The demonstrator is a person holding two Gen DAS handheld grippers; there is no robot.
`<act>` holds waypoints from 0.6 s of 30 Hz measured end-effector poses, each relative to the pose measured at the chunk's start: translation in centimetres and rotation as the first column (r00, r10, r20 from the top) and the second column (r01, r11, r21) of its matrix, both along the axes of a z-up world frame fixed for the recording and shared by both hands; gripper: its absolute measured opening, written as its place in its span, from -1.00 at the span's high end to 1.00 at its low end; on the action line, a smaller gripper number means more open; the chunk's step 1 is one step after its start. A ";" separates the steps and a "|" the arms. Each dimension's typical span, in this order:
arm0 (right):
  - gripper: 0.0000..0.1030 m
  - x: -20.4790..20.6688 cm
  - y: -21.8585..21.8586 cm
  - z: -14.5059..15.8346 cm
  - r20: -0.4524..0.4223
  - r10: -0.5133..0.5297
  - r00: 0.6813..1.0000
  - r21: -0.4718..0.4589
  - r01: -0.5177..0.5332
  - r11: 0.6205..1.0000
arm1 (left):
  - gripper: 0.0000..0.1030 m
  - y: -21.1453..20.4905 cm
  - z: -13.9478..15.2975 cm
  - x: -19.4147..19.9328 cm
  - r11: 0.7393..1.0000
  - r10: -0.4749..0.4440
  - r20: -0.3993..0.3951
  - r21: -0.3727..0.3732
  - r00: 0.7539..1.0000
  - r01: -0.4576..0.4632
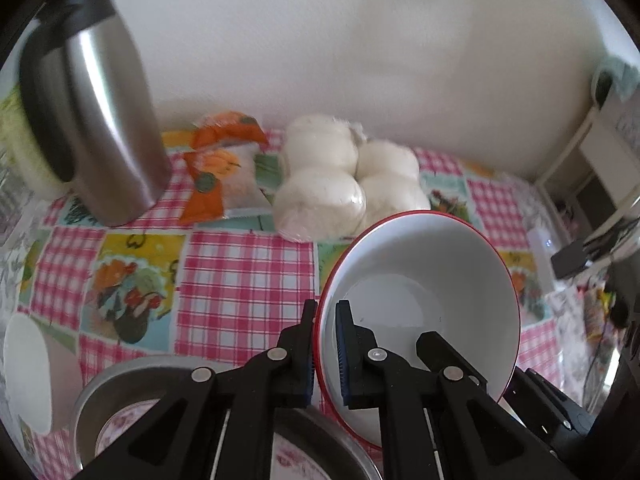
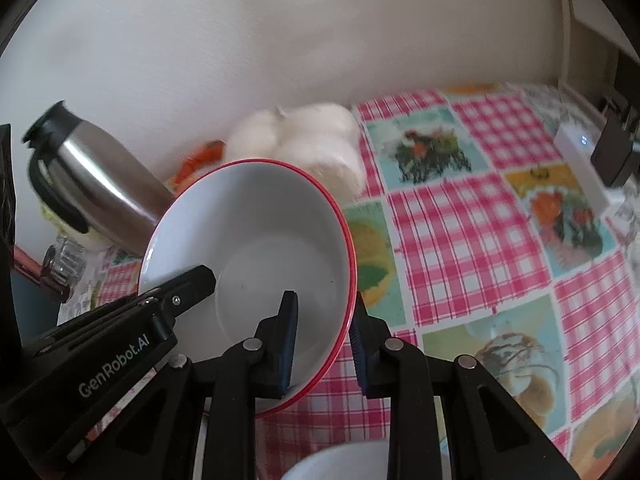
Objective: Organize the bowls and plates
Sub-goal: 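Lift the red-rimmed bowl and carry it over the steel basin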
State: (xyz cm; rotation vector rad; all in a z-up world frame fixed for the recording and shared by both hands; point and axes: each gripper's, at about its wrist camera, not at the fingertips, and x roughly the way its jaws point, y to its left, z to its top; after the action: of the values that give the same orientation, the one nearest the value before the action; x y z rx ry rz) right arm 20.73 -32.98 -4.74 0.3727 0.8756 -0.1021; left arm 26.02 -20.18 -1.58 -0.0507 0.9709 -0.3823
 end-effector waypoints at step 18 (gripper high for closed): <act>0.49 -5.1 8.1 7.5 0.095 0.163 0.982 -0.091 -0.155 0.984 | 0.79 10.7 5.8 -7.7 0.970 0.193 0.101 -0.168 0.976 -0.174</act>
State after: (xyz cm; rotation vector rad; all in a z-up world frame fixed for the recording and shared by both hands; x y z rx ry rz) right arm 15.68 -24.85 2.75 0.2270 0.7941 0.0284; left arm 18.33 -9.52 4.21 -0.2587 0.8110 -0.2875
